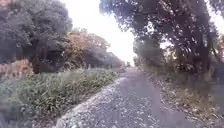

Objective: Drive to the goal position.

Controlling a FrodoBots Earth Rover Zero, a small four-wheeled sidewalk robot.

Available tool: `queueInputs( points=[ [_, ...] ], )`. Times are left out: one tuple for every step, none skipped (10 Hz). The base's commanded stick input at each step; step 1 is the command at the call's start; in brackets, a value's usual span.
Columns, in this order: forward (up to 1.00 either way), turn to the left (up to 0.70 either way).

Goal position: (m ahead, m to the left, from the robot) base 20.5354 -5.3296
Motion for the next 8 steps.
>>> queueInputs(
  points=[
    [0.45,-0.27],
    [0.45,-0.27],
    [0.45,-0.27],
    [0.45,-0.27],
    [0.45,-0.27],
    [0.45,-0.27],
    [0.45,-0.27],
    [0.45,-0.27]
  ],
)
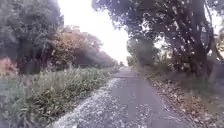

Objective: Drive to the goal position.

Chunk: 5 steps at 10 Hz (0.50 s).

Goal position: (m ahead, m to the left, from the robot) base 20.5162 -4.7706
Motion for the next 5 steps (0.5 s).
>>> queueInputs(
  points=[
    [0.45,-0.27],
    [0.45,-0.27],
    [0.45,-0.27],
    [0.45,-0.27],
    [0.45,-0.27]
  ],
)
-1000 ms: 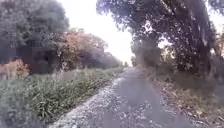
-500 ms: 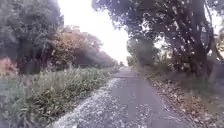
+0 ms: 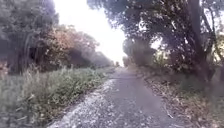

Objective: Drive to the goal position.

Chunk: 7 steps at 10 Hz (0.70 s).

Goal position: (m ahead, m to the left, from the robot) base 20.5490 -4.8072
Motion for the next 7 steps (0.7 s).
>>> queueInputs(
  points=[
    [0.45,-0.27],
    [0.31,-0.29],
    [0.1,-0.31],
    [0.0,-0.25],
    [0.0,-0.1],
    [0.0,0.0],
    [0.0,0.0]
  ],
)
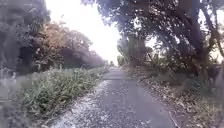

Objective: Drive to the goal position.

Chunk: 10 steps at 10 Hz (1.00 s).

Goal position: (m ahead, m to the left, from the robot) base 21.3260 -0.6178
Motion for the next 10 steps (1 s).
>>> queueInputs(
  points=[
    [0.0,0.0],
    [0.0,0.0],
    [0.0,0.0],
    [0.0,0.0],
    [0.0,0.0],
    [0.0,0.0],
    [0.0,0.0],
    [0.45,0.0],
    [0.45,0.0],
    [0.45,0.0]
  ],
)
